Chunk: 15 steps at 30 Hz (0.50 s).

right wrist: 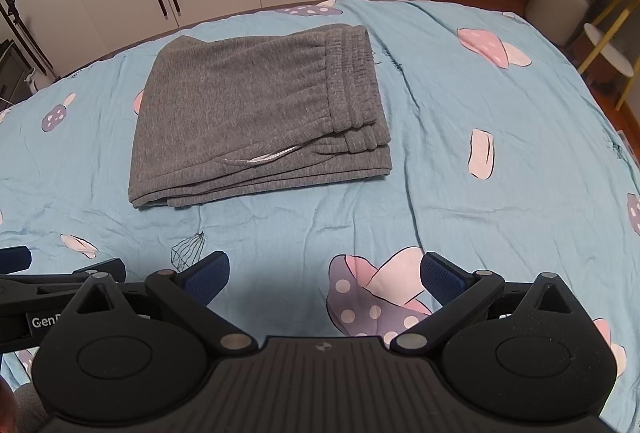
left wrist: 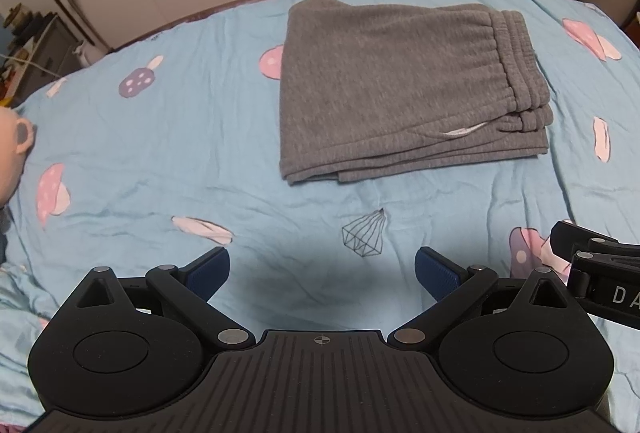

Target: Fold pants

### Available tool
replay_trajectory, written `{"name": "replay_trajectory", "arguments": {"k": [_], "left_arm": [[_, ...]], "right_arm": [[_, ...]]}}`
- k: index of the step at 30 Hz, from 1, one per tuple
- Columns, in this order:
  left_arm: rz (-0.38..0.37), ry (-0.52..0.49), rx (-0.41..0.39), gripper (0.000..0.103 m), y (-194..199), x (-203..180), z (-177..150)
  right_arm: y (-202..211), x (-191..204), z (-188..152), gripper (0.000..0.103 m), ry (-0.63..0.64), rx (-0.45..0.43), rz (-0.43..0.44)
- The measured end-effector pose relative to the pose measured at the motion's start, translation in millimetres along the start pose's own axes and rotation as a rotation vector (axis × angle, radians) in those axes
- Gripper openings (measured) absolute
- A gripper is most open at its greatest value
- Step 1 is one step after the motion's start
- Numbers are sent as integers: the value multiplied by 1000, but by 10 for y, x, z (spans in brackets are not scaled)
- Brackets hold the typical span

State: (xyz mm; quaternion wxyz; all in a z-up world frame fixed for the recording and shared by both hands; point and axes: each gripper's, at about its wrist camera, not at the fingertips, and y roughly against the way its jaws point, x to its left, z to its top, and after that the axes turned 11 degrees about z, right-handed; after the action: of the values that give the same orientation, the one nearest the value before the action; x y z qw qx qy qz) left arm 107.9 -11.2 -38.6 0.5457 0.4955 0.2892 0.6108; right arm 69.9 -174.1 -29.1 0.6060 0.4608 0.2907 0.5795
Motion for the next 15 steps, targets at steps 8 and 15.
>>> {"name": "replay_trajectory", "arguments": {"k": [8, 15], "left_arm": [[-1, 3, -1, 102, -12, 7, -2], [3, -2, 1, 102, -20, -7, -3]], "right_arm": [[3, -13, -4, 102, -3, -3, 2], [1, -14, -5, 102, -2, -2, 2]]}}
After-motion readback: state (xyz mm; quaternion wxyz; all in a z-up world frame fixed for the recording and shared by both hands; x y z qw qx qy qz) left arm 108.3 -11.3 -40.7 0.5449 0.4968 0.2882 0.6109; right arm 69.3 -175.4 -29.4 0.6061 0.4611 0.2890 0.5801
